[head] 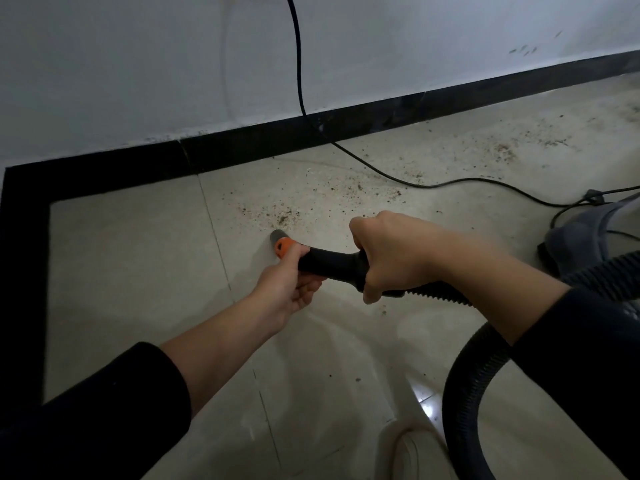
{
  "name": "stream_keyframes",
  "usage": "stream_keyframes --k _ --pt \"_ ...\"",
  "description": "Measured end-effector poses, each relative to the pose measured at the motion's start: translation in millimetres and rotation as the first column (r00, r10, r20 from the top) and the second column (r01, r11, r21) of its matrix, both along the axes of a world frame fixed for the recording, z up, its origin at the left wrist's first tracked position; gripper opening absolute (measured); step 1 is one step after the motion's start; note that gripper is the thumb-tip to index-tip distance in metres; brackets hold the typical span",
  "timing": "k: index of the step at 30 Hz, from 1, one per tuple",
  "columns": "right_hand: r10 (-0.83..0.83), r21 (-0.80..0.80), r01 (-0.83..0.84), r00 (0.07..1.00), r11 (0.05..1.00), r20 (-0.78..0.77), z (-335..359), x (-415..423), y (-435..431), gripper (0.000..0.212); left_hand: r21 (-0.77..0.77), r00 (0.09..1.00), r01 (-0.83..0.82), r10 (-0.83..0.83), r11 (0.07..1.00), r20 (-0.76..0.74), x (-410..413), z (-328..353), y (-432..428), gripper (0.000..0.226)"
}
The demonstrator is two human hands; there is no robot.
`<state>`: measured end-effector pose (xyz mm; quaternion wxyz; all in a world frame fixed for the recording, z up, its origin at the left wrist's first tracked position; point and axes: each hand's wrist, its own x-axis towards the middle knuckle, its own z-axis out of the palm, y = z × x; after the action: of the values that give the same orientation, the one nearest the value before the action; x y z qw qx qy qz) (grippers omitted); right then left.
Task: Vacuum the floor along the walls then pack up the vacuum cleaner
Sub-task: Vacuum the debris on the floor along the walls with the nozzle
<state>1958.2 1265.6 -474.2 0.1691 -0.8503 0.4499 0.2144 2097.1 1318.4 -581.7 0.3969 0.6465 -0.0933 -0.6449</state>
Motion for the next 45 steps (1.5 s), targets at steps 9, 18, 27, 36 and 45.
stream_keyframes --k 9,18,27,36,45 --pt "-0.040 -0.036 0.038 0.999 0.999 -0.035 7 -20 -8 0.054 -0.017 0.999 0.019 -0.020 1.000 -0.030 -25 -1 -16 0.034" --pt "-0.066 -0.052 0.062 0.996 0.997 -0.067 13 -32 -11 0.053 -0.018 0.996 0.061 -0.062 0.998 -0.061 -40 0 -24 0.038" --pt "-0.040 -0.079 0.035 0.997 0.996 -0.061 10 -24 -15 0.053 -0.032 0.999 0.022 -0.023 0.999 -0.039 -32 -2 -29 0.039" --pt "-0.007 -0.042 0.006 1.000 0.999 -0.024 4 0 -15 0.055 -0.040 0.999 -0.050 0.050 0.998 -0.006 -7 -6 -19 0.036" --pt "0.033 -0.025 -0.032 0.999 0.999 0.014 -2 23 -11 0.055 -0.026 0.994 -0.102 0.103 0.994 0.030 16 -9 -9 0.037"
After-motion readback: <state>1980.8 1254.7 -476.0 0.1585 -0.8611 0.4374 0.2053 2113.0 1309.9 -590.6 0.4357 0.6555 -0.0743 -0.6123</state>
